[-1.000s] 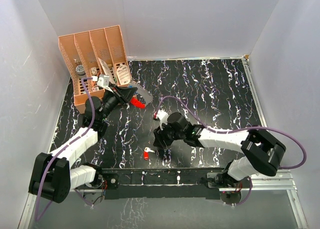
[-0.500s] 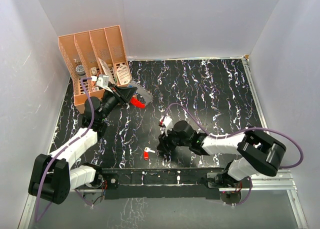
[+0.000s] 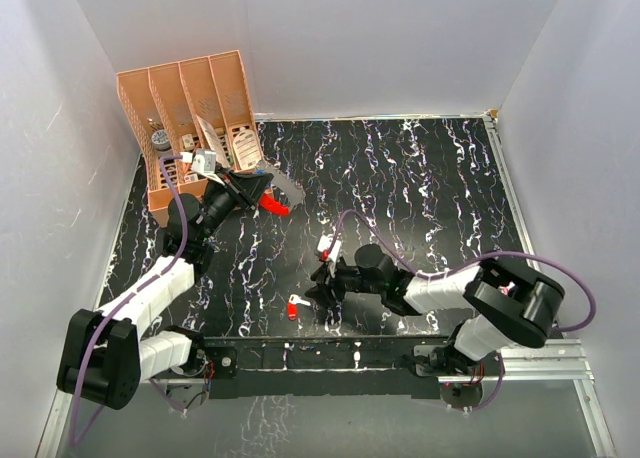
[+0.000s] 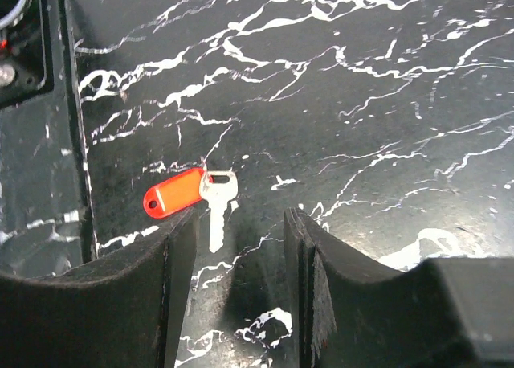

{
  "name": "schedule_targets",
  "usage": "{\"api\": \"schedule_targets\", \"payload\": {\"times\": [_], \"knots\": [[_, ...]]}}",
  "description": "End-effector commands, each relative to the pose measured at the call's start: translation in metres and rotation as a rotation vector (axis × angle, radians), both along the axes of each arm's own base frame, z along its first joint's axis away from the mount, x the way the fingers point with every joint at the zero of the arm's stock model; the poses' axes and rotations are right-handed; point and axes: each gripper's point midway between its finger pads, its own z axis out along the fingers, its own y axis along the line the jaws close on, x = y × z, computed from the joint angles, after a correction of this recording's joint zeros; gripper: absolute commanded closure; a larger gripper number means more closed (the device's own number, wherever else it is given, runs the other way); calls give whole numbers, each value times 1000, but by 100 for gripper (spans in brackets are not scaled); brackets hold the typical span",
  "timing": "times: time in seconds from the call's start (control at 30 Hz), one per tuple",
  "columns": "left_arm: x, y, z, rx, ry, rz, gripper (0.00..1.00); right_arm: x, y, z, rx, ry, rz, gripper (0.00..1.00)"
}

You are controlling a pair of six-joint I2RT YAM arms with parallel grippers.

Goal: Put the keys on the keyring

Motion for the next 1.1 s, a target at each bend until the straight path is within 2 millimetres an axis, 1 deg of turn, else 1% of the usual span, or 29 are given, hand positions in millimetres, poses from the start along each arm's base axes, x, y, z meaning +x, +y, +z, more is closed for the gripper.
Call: {"api": "schedule_targets", "payload": {"times": [0.0,0.17,0.2,0.3,0.6,0.73,0.77,0.83,0.9,1.07], "knots": [[-6,5,22,-25,-75,11,100,-7,13,13,101,-137,117,56],[-7,6,24,-22,-77,14,100,-8,16,13,128,-205,148,56],[-7,6,24,-22,-79,14,100,-12,10,3,109,-199,157,56],[-8,7,24,-21,-78,15,100,-15,10,-1,109,-215,177,56],[-8,8,21,-19,-72,20,100,-19,19,-5,142,-242,236,61],[-8,8,20,-19,-72,20,100,-21,21,-8,151,-233,250,68],[-7,8,19,-18,-69,21,100,-16,29,2,178,-257,251,70],[-7,8,20,-19,-69,20,100,-13,34,-3,176,-247,256,72],[-7,8,19,-18,-67,19,100,-11,40,-3,180,-241,258,74],[-7,9,21,-16,-69,21,100,-12,49,-6,179,-239,274,74]]}}
